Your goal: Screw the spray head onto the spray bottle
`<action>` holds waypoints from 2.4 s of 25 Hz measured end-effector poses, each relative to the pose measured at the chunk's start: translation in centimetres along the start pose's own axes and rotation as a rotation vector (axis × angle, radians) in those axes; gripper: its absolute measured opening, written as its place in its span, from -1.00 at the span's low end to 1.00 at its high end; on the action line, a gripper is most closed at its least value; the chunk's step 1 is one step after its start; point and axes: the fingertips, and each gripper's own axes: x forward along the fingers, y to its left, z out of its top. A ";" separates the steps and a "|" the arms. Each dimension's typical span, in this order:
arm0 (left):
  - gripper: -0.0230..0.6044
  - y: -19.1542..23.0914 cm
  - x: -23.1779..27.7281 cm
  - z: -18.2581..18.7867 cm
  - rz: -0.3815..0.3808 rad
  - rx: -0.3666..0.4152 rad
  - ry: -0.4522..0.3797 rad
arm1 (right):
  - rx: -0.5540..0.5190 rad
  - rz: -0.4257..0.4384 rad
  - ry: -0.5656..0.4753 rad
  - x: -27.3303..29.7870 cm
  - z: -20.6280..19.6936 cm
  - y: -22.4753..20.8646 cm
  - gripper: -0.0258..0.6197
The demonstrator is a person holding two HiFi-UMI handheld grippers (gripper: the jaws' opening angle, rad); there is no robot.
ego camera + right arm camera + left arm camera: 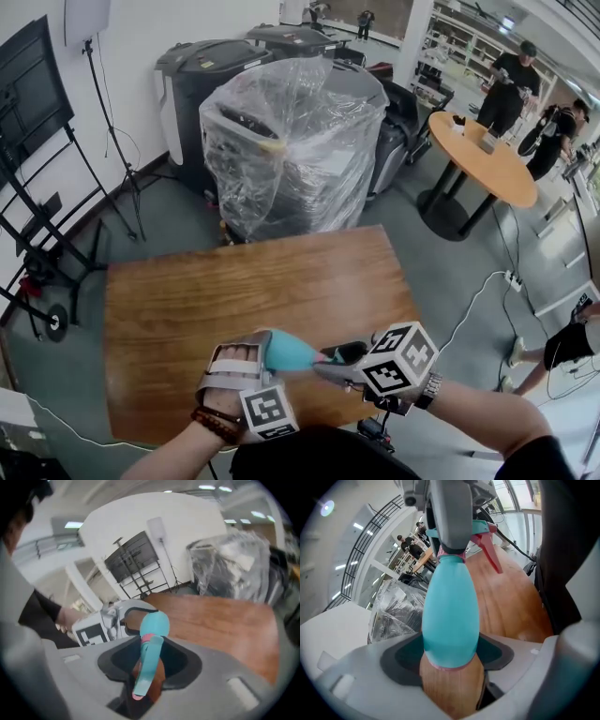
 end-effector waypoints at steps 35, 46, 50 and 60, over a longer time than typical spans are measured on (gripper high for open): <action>0.28 -5.7 0.7 0.0 -0.482 -0.090 -0.219 | -1.990 -0.505 0.116 -1.3 -2.9 3.2 -0.25; 0.28 -6.9 -0.4 1.8 -0.491 0.009 -0.245 | -2.064 -0.365 0.158 0.9 -5.3 4.2 -0.54; 0.27 -5.7 0.0 1.7 -0.398 0.011 -0.233 | -1.780 -0.338 0.144 0.7 -4.2 3.9 -0.54; 0.27 -2.3 1.2 0.7 -0.115 -0.020 -0.125 | -0.205 -0.101 -0.028 0.9 -1.4 0.0 -0.54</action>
